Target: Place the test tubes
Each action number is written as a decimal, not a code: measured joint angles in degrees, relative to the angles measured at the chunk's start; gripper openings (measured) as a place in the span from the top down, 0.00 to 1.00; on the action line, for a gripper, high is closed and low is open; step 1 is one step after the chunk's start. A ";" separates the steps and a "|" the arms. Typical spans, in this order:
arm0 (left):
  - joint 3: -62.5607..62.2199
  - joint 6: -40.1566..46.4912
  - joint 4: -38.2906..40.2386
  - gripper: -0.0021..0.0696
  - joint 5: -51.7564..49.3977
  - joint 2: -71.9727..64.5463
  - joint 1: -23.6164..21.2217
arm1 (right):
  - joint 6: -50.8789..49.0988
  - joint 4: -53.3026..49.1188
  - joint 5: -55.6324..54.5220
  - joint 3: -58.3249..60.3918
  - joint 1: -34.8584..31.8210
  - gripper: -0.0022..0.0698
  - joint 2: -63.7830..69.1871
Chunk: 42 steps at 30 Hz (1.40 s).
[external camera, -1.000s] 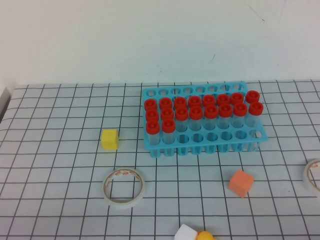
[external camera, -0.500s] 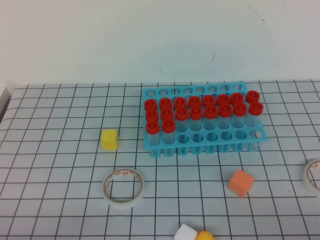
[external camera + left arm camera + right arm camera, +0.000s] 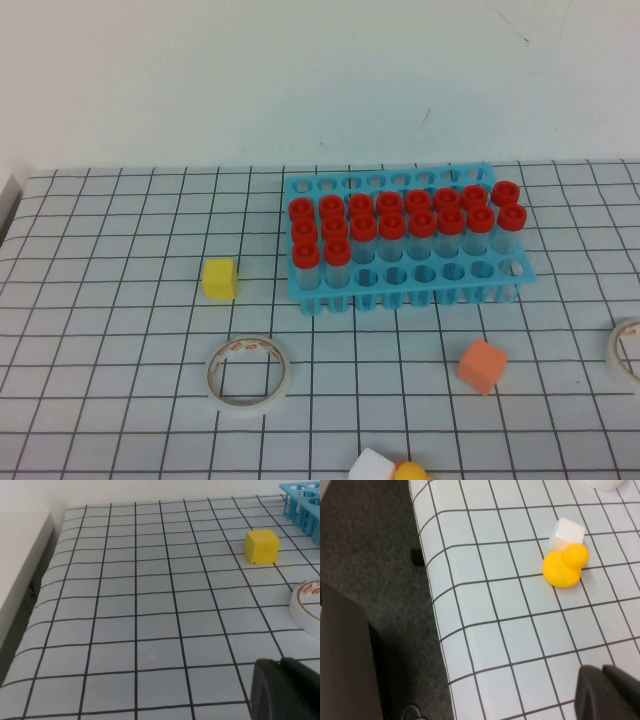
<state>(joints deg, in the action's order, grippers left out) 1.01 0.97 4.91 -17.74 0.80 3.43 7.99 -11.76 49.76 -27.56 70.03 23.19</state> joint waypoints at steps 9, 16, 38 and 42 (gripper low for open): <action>0.00 0.11 -0.12 0.97 -0.09 0.00 0.03 | 0.00 0.00 0.00 0.00 0.00 0.97 0.00; 0.00 0.11 -0.21 0.97 -0.09 0.00 0.03 | 0.00 0.00 0.00 0.00 0.00 0.97 0.00; 0.00 1.22 -0.21 0.97 -0.13 0.00 0.03 | -0.24 4.17 -34.74 14.01 -36.83 0.97 -6.98; 0.00 1.22 -0.21 0.97 -0.13 0.00 0.03 | -0.24 4.27 -42.23 20.22 -50.77 0.97 -8.06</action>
<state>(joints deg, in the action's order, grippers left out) 1.01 2.19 4.70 -17.87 0.80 3.46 7.75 -7.49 7.53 -7.34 19.27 15.13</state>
